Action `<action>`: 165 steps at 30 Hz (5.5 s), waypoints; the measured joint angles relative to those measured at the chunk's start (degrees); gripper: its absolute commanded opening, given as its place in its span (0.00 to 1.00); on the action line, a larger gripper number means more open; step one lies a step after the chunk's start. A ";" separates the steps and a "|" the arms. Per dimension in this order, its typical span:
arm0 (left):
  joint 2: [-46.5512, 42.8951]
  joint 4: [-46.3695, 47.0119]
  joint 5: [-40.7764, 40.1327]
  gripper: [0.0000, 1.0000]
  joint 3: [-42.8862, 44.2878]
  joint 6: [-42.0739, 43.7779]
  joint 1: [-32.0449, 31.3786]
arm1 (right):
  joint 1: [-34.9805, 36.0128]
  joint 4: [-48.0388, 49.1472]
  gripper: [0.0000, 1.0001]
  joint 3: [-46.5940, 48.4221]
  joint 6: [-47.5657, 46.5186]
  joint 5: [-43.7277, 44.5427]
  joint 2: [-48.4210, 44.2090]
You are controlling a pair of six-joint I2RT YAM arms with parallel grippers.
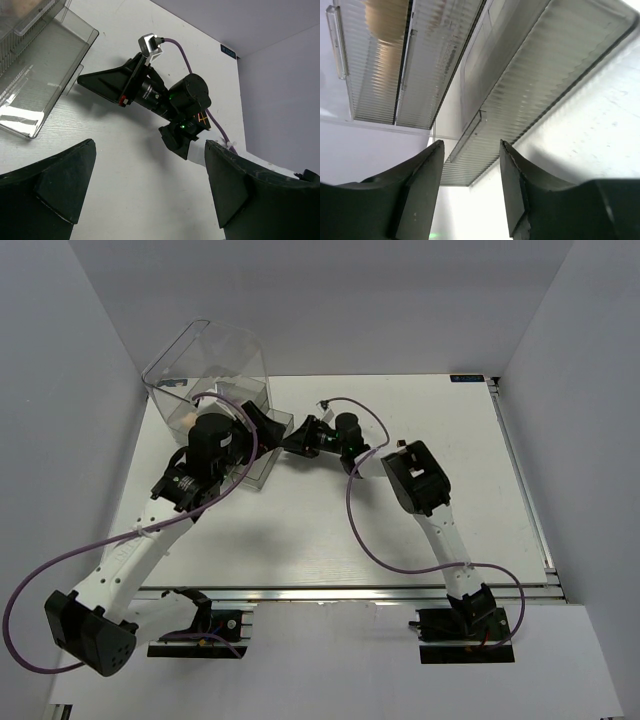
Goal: Organize the makeup
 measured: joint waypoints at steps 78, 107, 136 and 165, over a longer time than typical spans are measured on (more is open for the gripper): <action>-0.28 22.73 16.79 0.98 -18.71 -2.67 -6.56 | -28.37 -77.44 0.44 -4.68 -90.27 26.99 -24.22; -19.19 10.27 3.85 0.98 -7.48 5.25 -6.56 | 0.50 -51.08 0.03 -10.34 -107.34 4.50 -38.84; -26.67 4.48 -4.50 0.98 -5.53 3.65 -6.56 | 13.60 -18.60 0.72 -6.82 -140.41 15.78 -15.02; 26.84 13.88 15.65 0.95 9.64 -3.74 -8.15 | -39.08 -55.43 0.70 -16.90 -78.34 13.86 -50.84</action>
